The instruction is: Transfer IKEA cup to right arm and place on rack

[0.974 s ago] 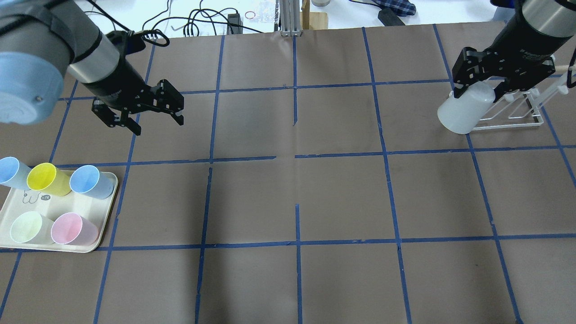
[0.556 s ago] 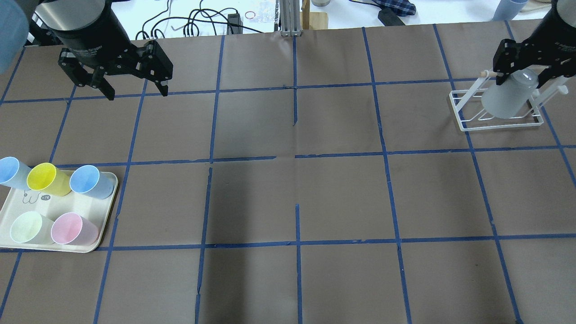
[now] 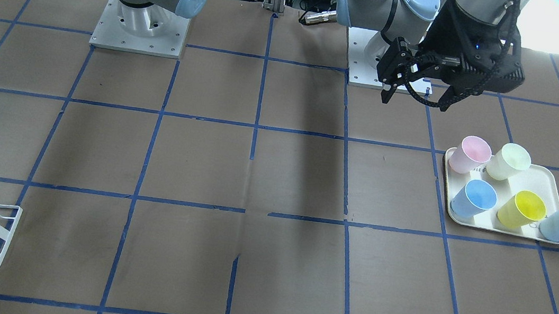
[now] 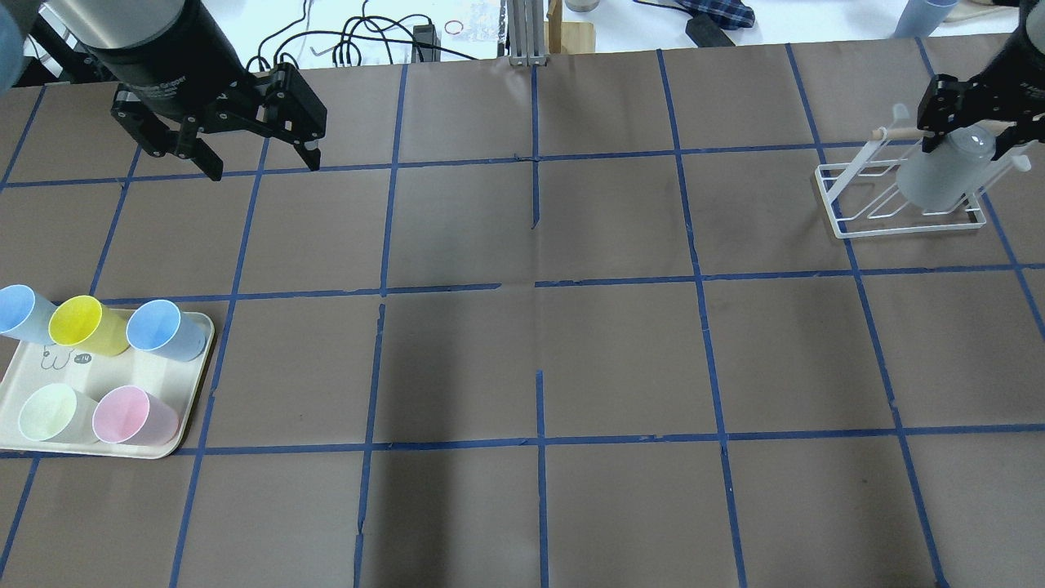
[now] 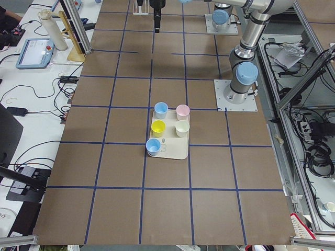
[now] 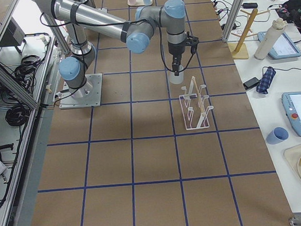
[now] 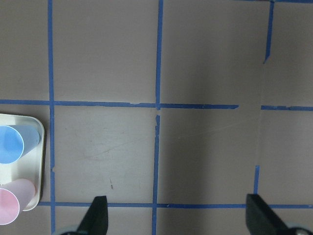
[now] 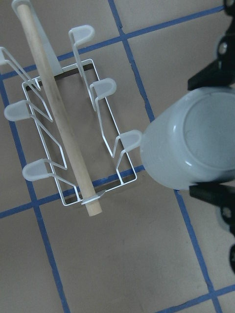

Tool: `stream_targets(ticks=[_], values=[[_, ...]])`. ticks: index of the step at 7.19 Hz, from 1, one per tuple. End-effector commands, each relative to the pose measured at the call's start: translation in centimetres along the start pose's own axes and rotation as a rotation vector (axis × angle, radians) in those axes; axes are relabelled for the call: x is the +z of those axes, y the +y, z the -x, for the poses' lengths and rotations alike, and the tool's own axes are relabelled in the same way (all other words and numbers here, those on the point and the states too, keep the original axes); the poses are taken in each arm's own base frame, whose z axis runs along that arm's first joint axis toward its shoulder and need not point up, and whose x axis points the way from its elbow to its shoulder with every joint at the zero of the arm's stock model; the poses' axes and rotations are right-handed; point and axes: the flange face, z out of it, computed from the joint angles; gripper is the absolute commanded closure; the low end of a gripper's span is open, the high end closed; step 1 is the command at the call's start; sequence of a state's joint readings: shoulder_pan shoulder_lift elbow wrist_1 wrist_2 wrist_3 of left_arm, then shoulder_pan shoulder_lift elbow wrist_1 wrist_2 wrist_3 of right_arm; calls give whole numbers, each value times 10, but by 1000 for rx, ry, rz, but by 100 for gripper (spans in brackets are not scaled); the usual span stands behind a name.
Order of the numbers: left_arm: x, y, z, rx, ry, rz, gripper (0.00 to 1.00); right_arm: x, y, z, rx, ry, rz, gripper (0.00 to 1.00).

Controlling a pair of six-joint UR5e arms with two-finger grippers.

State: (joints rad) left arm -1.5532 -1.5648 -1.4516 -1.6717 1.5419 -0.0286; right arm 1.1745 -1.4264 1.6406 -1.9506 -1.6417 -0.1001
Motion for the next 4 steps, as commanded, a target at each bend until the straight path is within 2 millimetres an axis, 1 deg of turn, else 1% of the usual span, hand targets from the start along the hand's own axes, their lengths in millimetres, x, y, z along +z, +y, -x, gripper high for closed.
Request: stream_targets(ticks=[1, 2, 3, 4], values=[[0, 2, 38, -42, -16, 35, 0, 22, -14, -3, 6, 4, -18, 95], [-1, 6, 38, -46, -28, 41, 0, 27, -19, -3, 7, 5, -33, 94], [-2, 4, 35, -51, -19, 35, 0, 31, -21, -3, 7, 5, -32, 94], [-2, 8, 29, -50, -28, 37, 0, 34, -25, -3, 7, 5, -30, 94]])
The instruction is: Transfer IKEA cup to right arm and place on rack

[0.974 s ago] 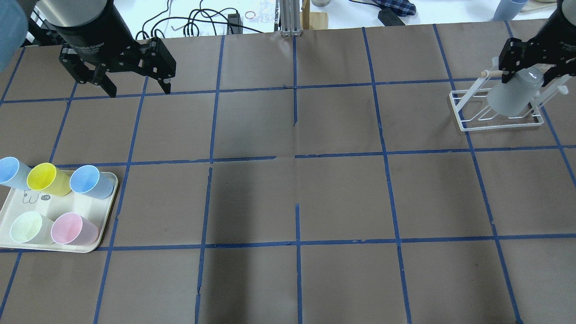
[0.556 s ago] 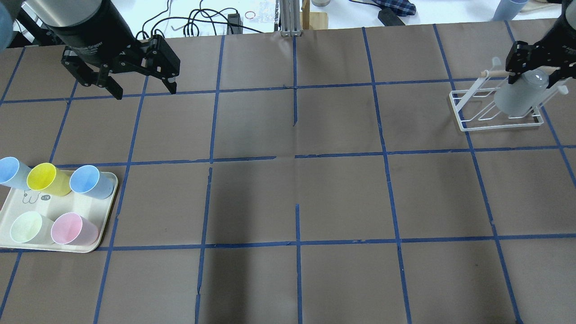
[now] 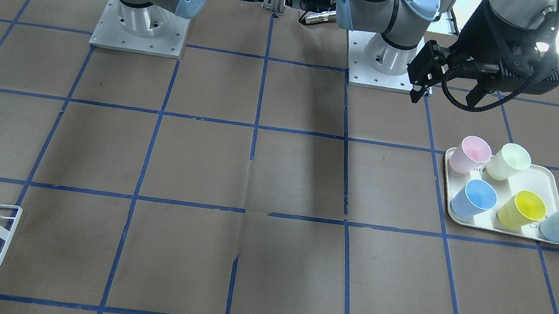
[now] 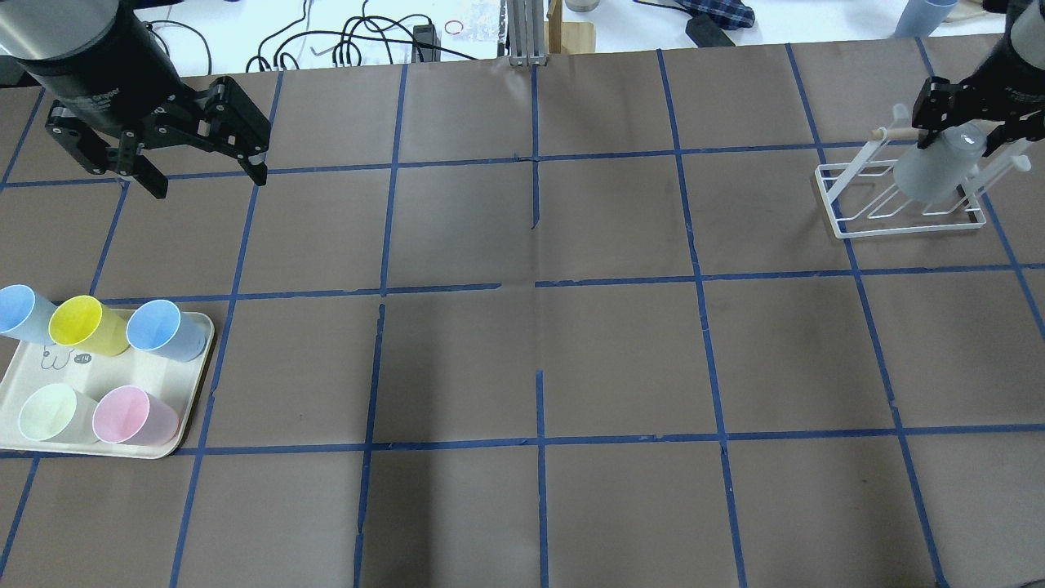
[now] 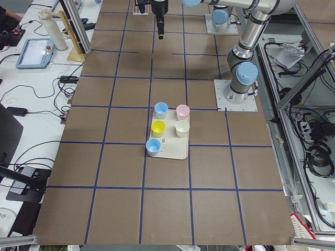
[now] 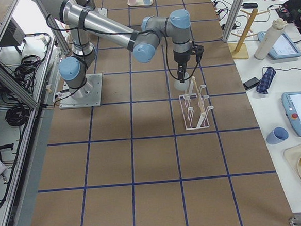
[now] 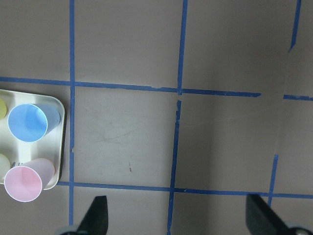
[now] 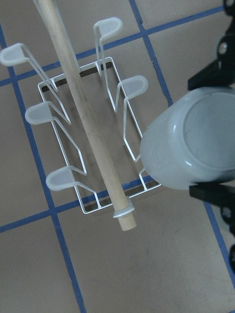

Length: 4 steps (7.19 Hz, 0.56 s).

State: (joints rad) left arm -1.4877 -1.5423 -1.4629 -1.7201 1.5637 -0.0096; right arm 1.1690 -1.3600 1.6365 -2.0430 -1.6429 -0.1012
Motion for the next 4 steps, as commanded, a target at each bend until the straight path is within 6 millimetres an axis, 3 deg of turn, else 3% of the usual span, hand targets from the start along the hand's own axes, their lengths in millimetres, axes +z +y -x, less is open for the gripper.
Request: stream_targets(ticks=[1, 3, 4], values=[[1, 5, -8, -1, -6, 5, 0, 10, -5, 0, 0, -2, 7, 93], [2, -2, -10, -48, -1, -7, 0, 26, -7, 1, -2, -3, 33, 89], [-8, 3, -10, -39, 0, -26, 0, 36, -8, 2, -4, -7, 49, 89]])
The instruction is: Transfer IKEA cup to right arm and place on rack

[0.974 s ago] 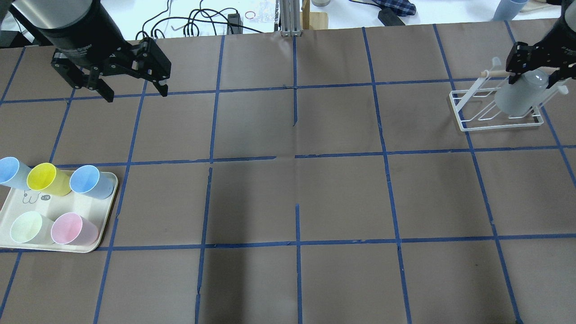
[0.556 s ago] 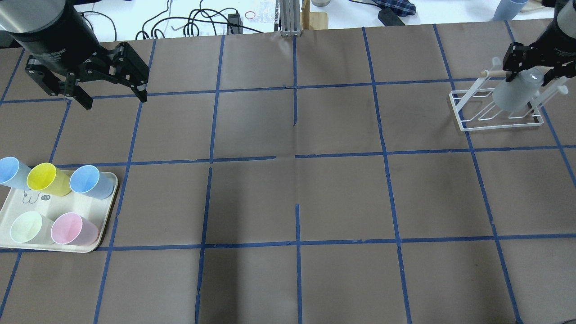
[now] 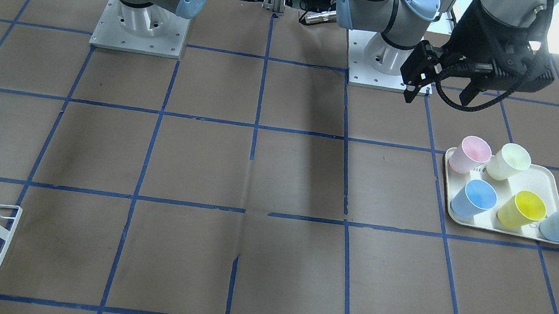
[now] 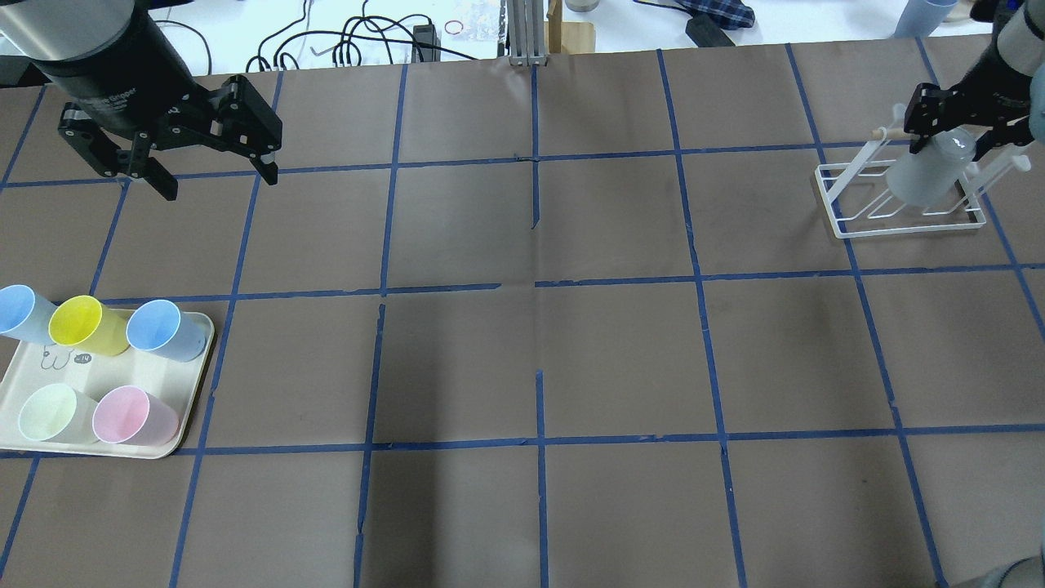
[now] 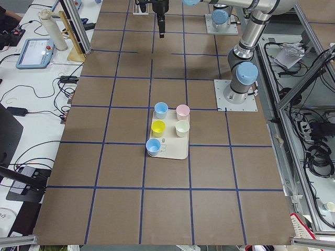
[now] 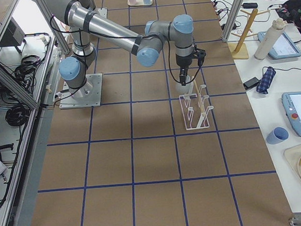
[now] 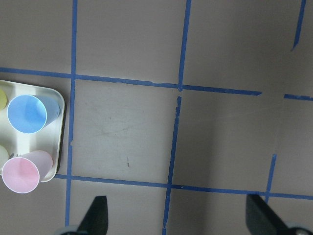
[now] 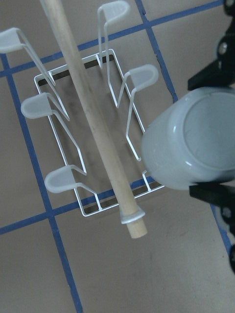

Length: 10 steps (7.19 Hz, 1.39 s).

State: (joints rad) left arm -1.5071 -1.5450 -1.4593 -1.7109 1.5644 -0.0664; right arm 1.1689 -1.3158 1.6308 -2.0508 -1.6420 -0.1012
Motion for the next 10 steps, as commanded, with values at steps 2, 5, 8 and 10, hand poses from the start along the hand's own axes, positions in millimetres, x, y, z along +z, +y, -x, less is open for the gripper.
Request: stream_targets(ticks=[2, 5, 8, 10], values=[[-7, 0, -2, -9, 10, -21, 0, 18, -3, 1, -2, -4, 28, 80], [-7, 0, -2, -9, 12, -20, 0, 25, -14, 2, 2, -9, -25, 0], [-10, 2, -2, -8, 14, -26, 0, -15, -4, 6, -5, -7, -62, 0], [-9, 0, -2, -6, 11, -24, 0, -68, 23, 7, -2, -12, -32, 0]])
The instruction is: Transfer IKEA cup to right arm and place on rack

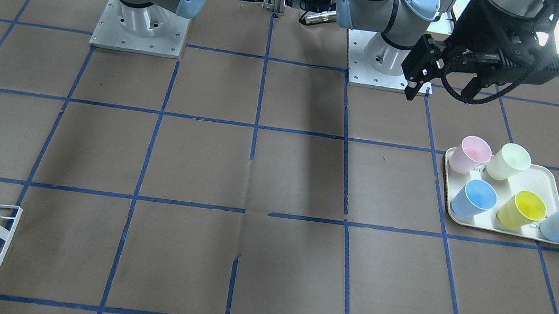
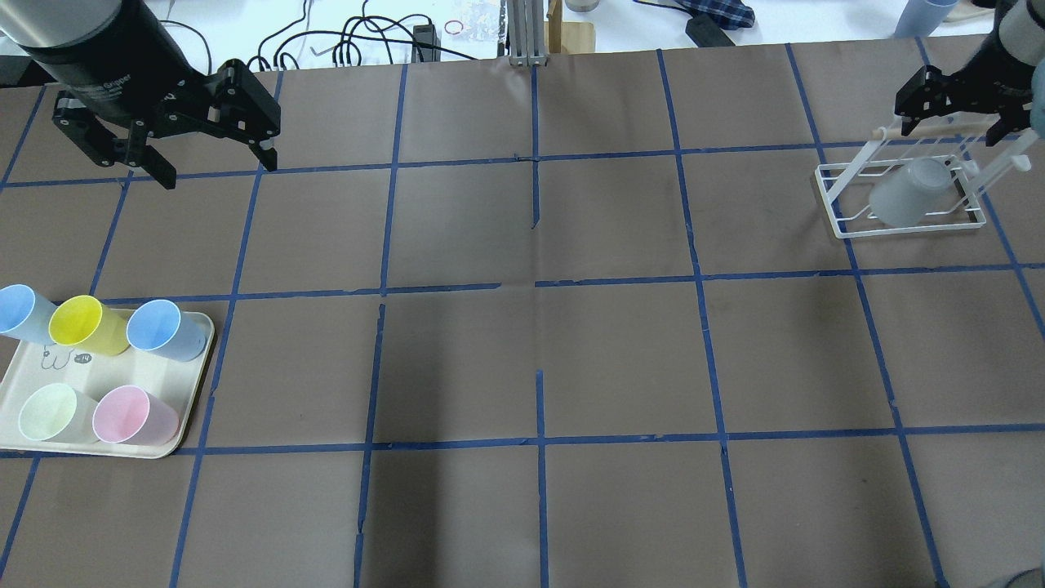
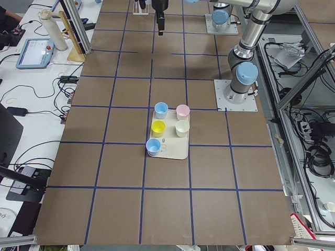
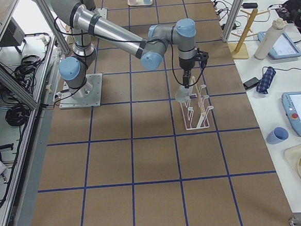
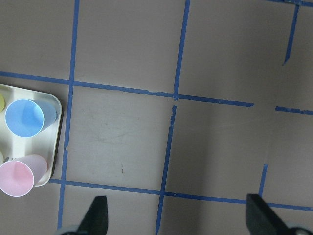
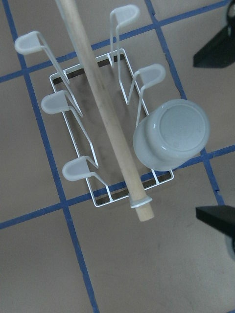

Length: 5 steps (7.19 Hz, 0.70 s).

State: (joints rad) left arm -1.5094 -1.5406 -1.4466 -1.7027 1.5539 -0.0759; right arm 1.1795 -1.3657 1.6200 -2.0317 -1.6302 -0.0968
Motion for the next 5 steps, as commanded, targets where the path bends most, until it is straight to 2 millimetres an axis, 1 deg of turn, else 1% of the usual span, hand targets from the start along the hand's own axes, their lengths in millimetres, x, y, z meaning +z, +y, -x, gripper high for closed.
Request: stream_targets(ticks=[1, 2, 3, 4, 5], values=[[0, 1, 0, 1, -1, -1, 0, -67, 32, 6, -2, -8, 56, 0], [0, 0, 0, -1, -3, -1, 0, -91, 48, 11, -13, -13, 94, 0], [0, 1, 0, -1, -1, -1, 0, -113, 71, 20, -36, -21, 145, 0], [0, 1, 0, -1, 0, -1, 0, -128, 90, 41, -79, -30, 178, 0], [1, 0, 0, -2, 0, 2, 0, -134, 99, 73, -147, -39, 170, 0]])
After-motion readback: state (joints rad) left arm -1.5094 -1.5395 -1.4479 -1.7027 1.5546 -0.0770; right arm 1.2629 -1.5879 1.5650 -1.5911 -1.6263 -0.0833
